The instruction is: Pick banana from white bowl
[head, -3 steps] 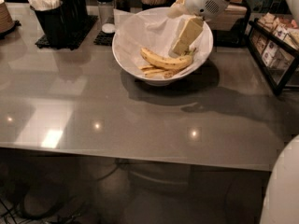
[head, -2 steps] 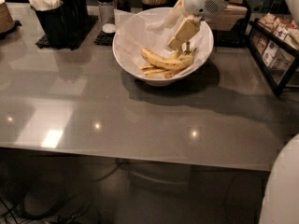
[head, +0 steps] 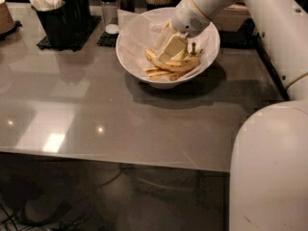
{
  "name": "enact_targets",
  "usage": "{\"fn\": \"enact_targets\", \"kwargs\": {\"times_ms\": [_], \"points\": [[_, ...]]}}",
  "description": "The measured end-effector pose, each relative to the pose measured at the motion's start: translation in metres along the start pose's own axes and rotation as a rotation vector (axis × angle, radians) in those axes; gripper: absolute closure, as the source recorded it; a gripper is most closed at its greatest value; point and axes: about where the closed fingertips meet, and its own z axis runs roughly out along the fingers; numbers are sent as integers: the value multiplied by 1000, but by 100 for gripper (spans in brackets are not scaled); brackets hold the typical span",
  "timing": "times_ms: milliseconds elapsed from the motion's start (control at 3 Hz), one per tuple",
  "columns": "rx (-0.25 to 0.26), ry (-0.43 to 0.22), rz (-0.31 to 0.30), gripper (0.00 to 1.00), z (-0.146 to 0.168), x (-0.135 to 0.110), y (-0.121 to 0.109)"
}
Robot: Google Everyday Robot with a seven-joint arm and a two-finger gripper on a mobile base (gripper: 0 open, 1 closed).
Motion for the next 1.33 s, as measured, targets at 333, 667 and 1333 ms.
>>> {"fn": "enact_targets", "kwargs": {"times_ms": [333,667,1333], "points": [[-47,-9,24,36,22,4,-8],[-69,-6,48,36,34,9,-14],[-59,23,83,52,38,19,-22]]}}
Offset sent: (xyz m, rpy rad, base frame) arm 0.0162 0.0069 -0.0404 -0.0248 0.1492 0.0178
